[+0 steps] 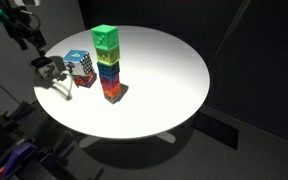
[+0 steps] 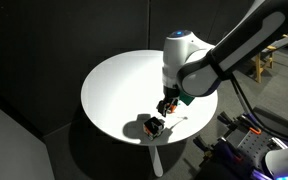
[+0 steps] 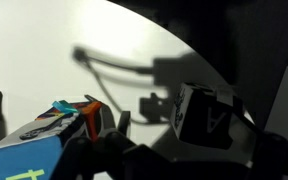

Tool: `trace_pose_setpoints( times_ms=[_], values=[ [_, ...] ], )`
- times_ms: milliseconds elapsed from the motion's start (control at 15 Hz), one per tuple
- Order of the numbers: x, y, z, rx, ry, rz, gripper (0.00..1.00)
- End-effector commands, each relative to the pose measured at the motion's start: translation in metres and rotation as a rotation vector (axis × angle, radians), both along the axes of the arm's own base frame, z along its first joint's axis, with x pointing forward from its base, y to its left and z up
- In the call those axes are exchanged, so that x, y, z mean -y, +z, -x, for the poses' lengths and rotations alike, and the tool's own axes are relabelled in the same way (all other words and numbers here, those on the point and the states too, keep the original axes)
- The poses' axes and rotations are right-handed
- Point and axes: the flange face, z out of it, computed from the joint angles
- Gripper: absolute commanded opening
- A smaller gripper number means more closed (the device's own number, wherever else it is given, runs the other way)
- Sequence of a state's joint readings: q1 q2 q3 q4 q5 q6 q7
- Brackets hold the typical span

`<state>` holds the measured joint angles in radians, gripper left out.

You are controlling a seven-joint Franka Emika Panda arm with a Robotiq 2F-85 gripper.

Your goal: Put the plushy cube on the eft on top of the other plushy cubes on the right

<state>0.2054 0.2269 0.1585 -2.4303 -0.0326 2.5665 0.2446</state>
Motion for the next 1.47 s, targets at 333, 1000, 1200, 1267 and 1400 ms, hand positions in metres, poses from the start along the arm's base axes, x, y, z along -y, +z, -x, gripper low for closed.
trace_pose_setpoints(
  times_ms=[333,1000,1200,1267,1400],
  values=[
    [-0.007,-0.004,-0.001,0.003,0.012,-0.002,1.0],
    [-0.039,-0.021,-0.003,0.016,0.025,0.038,1.0],
    [-0.047,-0.027,-0.007,0.027,0.007,0.057,1.0],
    [-0.05,-0.03,-0.009,0.029,0.002,0.062,1.0],
    [-0.054,-0.035,-0.011,0.035,-0.015,0.069,1.0]
  ],
)
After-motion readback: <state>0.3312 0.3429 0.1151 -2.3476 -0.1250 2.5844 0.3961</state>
